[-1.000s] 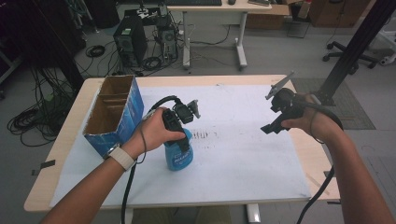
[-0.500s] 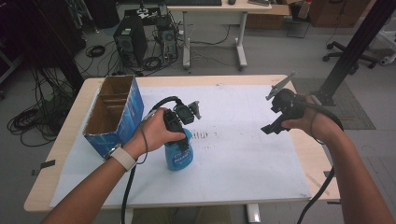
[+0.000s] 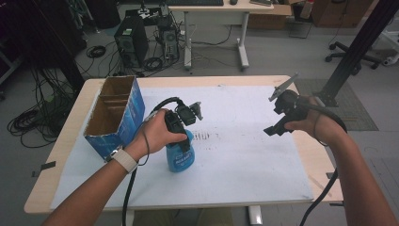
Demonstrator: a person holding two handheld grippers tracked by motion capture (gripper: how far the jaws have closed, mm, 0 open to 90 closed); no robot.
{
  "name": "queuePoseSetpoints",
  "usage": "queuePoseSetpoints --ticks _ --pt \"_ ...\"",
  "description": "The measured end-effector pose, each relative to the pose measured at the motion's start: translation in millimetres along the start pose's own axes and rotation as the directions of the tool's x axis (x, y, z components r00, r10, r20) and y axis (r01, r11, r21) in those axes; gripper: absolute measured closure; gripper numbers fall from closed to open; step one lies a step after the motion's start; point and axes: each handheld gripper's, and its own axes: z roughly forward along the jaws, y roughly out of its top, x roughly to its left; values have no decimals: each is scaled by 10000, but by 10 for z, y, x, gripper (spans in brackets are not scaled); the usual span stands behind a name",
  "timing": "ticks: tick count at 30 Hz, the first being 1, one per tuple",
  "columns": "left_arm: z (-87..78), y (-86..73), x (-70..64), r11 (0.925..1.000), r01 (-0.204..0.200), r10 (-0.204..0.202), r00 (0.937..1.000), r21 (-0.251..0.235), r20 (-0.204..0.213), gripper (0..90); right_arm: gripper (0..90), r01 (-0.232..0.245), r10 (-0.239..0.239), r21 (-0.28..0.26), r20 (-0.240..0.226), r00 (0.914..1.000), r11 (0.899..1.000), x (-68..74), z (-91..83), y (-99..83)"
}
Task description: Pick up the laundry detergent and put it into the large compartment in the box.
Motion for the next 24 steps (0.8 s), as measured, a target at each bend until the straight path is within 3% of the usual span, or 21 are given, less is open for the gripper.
queuePoseSetpoints --ticks 24 --pt "-259 -38 -4 9988 409 -419 9984 -275 -372 371 91 -15 15 -57 80 10000 10000 15 -51 -10"
